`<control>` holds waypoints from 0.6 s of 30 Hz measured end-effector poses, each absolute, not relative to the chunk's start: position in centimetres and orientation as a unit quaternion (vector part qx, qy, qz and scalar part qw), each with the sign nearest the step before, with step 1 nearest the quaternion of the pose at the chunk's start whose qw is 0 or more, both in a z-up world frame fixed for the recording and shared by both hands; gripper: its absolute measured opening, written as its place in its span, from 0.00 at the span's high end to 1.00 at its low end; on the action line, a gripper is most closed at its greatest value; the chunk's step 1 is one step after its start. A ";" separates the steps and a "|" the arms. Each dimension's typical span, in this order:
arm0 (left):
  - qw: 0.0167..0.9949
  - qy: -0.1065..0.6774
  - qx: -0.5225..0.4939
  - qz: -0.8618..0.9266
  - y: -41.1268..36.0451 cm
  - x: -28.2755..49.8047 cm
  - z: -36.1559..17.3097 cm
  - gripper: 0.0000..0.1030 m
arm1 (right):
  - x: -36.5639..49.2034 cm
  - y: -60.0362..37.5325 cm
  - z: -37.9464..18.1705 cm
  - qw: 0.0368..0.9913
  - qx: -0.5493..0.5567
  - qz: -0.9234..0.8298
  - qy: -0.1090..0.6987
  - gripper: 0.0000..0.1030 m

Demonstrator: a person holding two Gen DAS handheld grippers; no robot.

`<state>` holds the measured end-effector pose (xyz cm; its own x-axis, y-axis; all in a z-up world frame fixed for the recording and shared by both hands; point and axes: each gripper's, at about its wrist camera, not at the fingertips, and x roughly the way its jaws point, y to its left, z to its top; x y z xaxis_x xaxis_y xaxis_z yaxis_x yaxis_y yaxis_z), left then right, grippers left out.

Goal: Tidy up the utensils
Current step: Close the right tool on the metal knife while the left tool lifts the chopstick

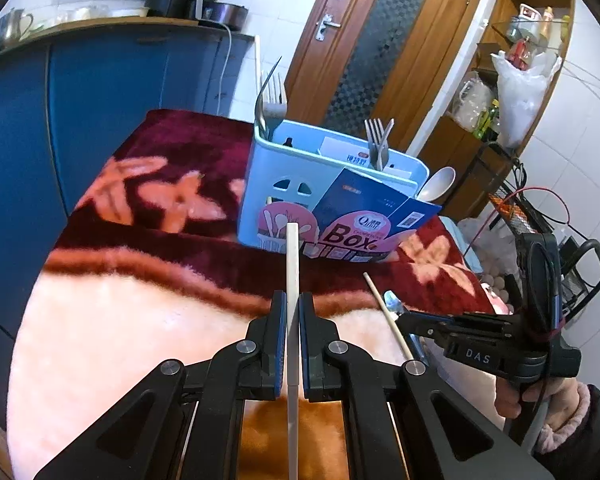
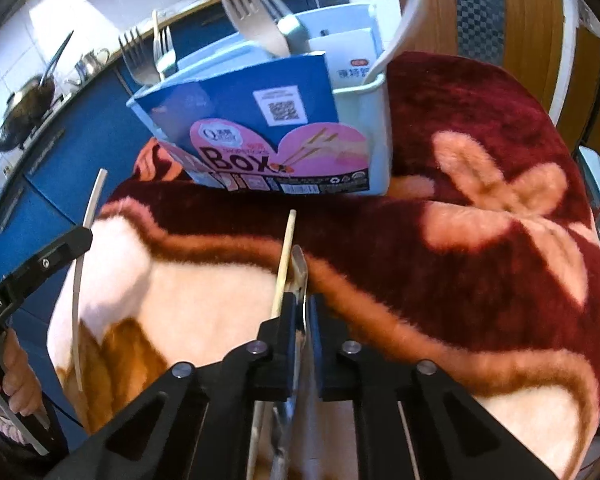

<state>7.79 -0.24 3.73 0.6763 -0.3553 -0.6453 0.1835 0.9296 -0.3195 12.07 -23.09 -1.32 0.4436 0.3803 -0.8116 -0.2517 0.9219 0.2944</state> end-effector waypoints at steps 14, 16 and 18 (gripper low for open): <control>0.929 0.314 -0.114 -0.160 -0.6 6.9 7.2 0.94 | 7.9 -24.4 4.4 0.908 0.107 0.199 0.353 0.93; 0.931 0.307 -0.114 -0.161 -0.7 6.9 7.6 0.94 | 7.6 -24.6 5.0 0.915 0.111 0.197 0.335 0.93; 0.933 0.302 -0.116 -0.161 -0.7 6.9 8.0 0.94 | 7.6 -24.6 5.2 0.916 0.122 0.199 0.326 0.93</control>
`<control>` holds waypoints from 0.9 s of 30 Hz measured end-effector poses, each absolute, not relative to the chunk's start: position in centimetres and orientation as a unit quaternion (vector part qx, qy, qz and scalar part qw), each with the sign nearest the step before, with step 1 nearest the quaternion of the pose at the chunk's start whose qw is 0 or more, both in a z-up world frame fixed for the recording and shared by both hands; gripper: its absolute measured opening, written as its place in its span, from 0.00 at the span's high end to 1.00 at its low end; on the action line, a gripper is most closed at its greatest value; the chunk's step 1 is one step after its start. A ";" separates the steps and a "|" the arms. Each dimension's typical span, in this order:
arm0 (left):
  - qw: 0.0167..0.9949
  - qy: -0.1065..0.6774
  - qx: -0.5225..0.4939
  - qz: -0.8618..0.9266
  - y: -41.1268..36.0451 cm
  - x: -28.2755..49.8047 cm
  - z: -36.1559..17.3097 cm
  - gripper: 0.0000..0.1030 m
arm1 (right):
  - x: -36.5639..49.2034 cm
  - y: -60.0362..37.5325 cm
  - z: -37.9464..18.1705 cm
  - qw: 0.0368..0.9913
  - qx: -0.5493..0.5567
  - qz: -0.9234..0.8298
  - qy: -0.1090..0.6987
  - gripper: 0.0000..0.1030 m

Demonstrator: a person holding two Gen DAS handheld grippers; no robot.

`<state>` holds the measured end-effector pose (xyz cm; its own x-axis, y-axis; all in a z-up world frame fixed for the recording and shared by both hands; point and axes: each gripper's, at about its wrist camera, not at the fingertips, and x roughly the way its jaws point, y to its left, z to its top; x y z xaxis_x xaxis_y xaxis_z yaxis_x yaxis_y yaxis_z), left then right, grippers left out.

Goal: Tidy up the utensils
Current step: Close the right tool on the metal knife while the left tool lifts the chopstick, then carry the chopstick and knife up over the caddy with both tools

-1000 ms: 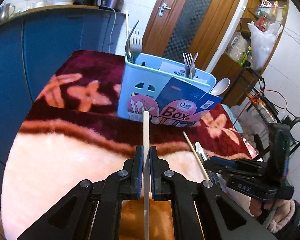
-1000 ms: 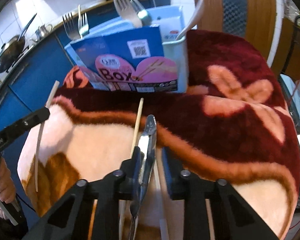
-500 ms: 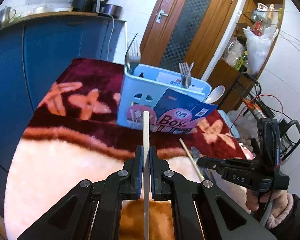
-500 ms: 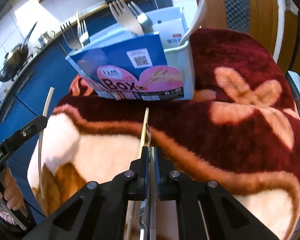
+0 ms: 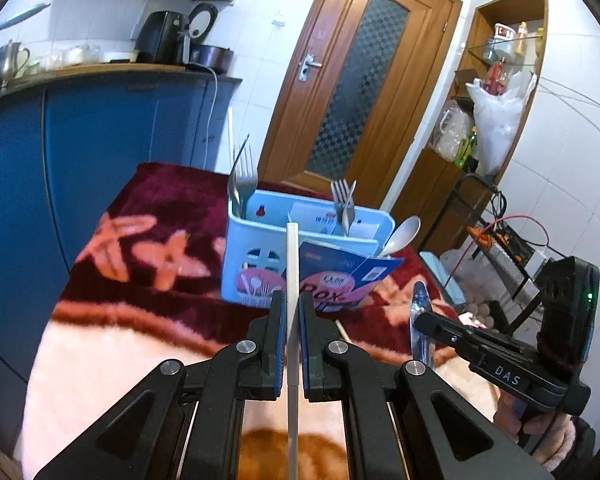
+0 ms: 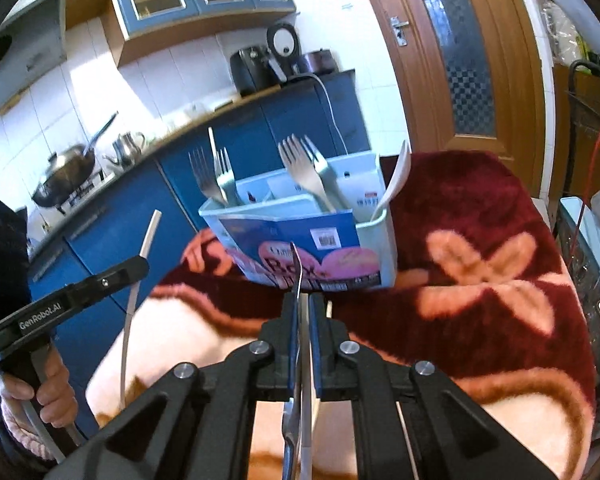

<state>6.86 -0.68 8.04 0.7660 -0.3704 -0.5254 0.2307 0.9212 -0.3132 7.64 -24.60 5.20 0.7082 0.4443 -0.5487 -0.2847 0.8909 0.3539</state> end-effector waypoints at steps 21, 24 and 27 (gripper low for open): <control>0.933 0.293 -0.134 -0.158 -0.4 6.5 8.0 0.94 | 11.1 -23.7 3.6 0.909 0.090 0.172 0.368 0.89; 0.933 0.297 -0.133 -0.156 -0.3 6.7 7.6 0.94 | 11.9 -23.6 3.0 0.906 0.091 0.165 0.380 0.84; 0.933 0.297 -0.132 -0.155 -0.3 6.8 7.4 0.94 | 11.8 -23.8 2.9 0.904 0.090 0.163 0.385 0.80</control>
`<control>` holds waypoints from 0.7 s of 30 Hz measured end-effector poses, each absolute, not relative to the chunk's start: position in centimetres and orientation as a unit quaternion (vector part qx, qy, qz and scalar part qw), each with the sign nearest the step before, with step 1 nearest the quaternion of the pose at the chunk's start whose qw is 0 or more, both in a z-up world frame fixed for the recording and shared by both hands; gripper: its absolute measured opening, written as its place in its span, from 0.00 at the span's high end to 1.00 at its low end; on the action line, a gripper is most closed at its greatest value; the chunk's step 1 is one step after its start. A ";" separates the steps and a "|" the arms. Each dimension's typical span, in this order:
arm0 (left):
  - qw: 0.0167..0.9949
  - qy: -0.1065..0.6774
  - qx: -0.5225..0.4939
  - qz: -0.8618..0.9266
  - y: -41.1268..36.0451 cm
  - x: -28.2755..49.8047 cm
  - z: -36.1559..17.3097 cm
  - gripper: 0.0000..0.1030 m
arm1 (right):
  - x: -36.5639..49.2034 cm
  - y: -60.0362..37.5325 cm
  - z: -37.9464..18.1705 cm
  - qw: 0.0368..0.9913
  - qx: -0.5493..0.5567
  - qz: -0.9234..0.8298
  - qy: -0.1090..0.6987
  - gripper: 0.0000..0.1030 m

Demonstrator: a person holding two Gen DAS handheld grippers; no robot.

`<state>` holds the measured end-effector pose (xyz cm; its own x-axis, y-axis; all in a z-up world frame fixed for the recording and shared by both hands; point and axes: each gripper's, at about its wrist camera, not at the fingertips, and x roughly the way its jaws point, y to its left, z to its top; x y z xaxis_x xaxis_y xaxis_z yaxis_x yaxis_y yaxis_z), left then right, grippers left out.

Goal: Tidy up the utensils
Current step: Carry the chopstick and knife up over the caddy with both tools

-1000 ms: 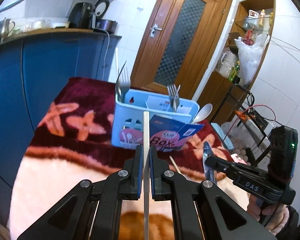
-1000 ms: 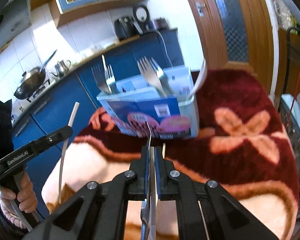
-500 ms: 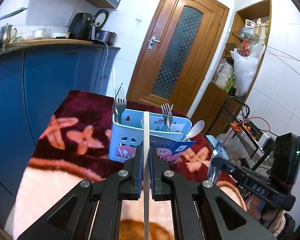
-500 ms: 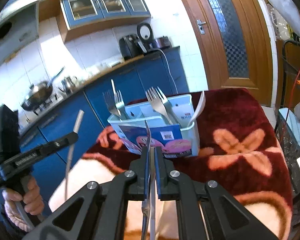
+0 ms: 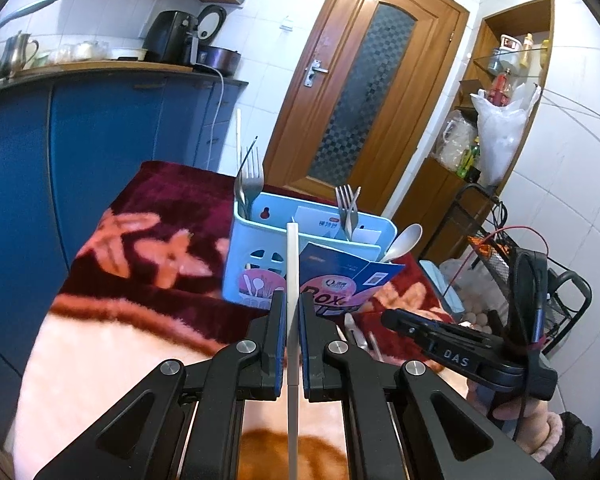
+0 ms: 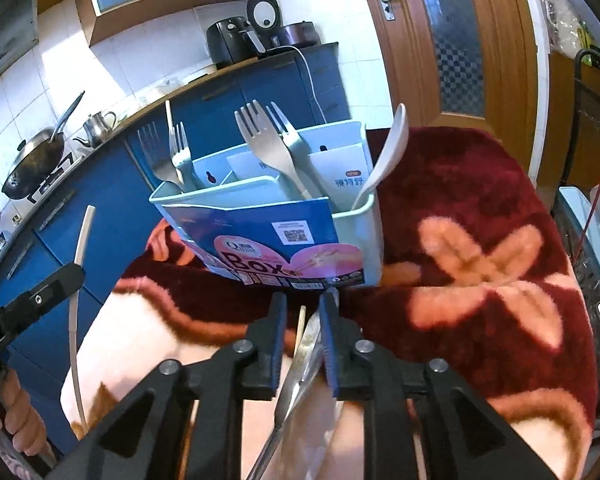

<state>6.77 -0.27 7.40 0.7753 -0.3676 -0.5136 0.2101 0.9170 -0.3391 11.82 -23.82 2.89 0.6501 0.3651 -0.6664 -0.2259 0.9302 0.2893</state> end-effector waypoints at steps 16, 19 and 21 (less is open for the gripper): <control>0.933 0.301 -0.123 -0.156 -0.5 7.0 7.1 0.94 | 11.4 -24.5 -0.4 0.857 0.035 0.122 0.500 0.80; 0.933 0.302 -0.118 -0.156 -0.4 7.3 7.3 0.94 | 12.2 -24.2 -1.0 0.846 0.031 0.120 0.518 0.80; 0.934 0.301 -0.113 -0.156 -0.3 7.5 7.5 0.94 | 12.7 -24.2 -1.2 0.841 0.034 0.121 0.527 0.80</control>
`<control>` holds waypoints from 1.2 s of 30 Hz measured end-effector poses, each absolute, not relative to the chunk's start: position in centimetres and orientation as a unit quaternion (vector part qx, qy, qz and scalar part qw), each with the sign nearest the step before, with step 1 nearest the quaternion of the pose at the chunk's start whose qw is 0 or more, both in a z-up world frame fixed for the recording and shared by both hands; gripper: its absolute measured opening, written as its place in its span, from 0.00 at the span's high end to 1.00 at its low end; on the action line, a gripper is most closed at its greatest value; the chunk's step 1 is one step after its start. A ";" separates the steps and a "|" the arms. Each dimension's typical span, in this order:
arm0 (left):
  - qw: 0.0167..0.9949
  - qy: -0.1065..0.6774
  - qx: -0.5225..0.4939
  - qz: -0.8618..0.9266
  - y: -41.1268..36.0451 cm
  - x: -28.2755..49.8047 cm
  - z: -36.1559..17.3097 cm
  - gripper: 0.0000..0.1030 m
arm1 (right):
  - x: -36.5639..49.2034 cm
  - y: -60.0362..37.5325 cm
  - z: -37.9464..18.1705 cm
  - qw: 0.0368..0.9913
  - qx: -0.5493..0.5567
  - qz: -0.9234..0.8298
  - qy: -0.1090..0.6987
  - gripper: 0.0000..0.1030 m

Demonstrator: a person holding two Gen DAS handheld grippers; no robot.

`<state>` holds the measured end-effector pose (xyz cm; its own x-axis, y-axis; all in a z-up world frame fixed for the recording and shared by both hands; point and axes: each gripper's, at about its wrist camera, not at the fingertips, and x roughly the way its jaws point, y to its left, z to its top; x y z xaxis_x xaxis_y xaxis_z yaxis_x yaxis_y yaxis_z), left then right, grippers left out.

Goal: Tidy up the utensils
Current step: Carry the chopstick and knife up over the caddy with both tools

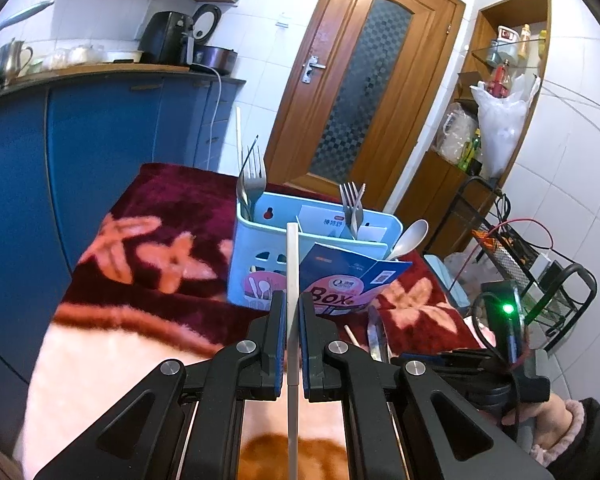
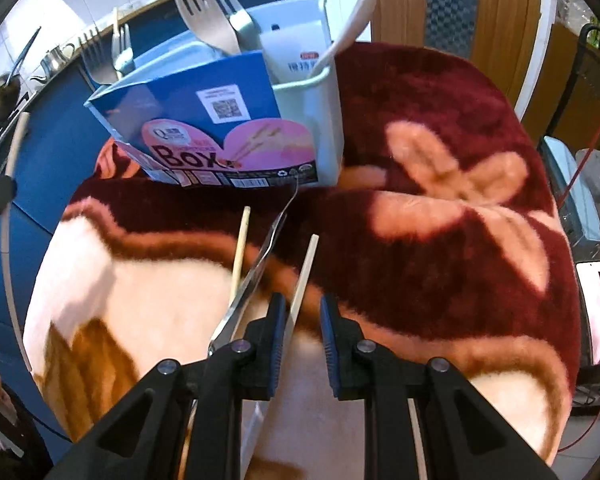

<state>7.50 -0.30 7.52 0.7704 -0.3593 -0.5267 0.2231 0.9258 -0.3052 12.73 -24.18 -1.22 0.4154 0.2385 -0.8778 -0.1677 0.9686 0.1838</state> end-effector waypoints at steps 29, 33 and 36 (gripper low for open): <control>0.980 0.131 -0.116 -0.092 -1.4 16.0 15.1 0.94 | 10.9 -28.5 10.3 0.937 0.125 0.164 0.283 0.94; 0.983 0.109 -0.125 -0.082 -1.6 17.7 14.8 0.94 | 11.9 -28.6 12.3 0.950 0.118 0.157 0.244 0.94; 0.984 0.095 -0.126 -0.083 -2.2 18.6 14.6 0.94 | 12.5 -28.3 12.9 0.959 0.112 0.144 0.217 0.94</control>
<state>18.57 -2.22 14.62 0.9682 -0.1865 -0.1669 0.1384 0.9546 -0.2639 12.48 -28.31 12.89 0.8648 0.3247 -0.3831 -0.2279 0.9335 0.2767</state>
